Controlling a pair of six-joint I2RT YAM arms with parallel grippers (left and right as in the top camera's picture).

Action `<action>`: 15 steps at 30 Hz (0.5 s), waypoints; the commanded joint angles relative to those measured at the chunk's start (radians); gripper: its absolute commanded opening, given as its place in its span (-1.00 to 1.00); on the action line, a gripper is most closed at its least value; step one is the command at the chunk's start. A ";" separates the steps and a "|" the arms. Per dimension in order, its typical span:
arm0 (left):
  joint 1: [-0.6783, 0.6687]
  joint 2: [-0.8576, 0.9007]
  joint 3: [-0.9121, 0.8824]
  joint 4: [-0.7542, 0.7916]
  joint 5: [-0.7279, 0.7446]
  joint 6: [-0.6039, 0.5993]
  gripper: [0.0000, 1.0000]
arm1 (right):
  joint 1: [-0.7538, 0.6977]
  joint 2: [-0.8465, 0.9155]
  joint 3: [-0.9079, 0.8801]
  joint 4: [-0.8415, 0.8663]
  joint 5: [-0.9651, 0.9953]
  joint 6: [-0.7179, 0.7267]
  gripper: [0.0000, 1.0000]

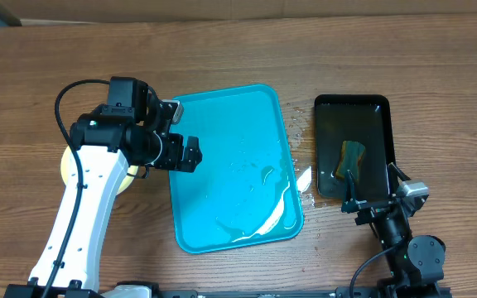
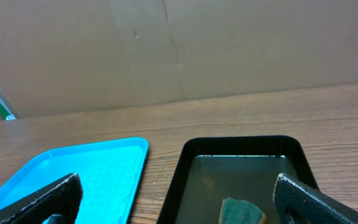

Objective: Clean dirty plates on tray and stack at the side

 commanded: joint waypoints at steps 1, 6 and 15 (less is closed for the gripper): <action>-0.036 -0.080 0.006 0.000 -0.097 -0.013 1.00 | -0.008 -0.008 -0.010 0.003 0.008 -0.004 1.00; -0.079 -0.262 -0.043 0.042 -0.206 -0.011 1.00 | -0.008 -0.008 -0.010 0.003 0.008 -0.004 1.00; -0.072 -0.742 -0.460 0.555 -0.197 -0.051 1.00 | -0.008 -0.008 -0.010 0.003 0.008 -0.004 1.00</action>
